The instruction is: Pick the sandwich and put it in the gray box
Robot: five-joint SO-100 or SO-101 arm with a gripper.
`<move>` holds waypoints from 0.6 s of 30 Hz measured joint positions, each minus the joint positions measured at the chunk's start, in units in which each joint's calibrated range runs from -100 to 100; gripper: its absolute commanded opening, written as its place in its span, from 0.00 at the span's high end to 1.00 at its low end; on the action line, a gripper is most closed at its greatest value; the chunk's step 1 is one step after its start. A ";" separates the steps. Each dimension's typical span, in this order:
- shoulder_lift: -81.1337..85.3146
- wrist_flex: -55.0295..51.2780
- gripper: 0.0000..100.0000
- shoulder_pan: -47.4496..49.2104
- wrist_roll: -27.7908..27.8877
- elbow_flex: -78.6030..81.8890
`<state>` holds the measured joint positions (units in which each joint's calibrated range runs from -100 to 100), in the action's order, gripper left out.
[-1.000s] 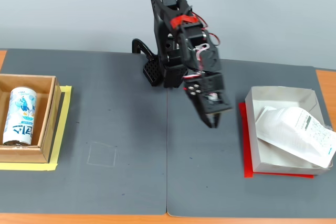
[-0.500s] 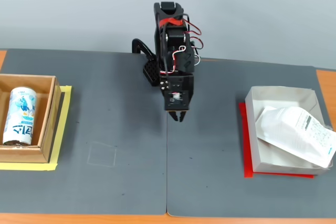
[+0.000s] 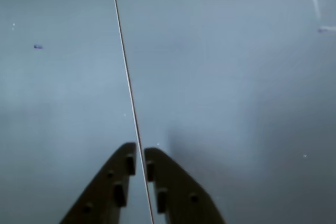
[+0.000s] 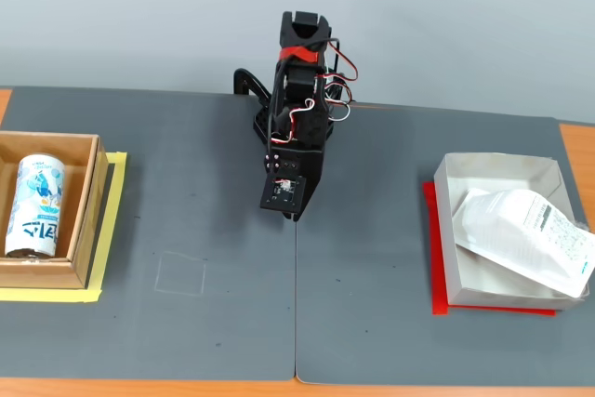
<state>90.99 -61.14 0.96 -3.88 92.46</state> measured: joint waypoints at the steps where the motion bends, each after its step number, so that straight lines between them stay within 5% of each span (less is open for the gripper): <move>1: 0.42 0.00 0.98 0.00 0.05 0.72; 18: 8.16 -4.34 0.98 0.00 0.00 3.05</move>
<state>99.15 -65.48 0.96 -3.88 95.51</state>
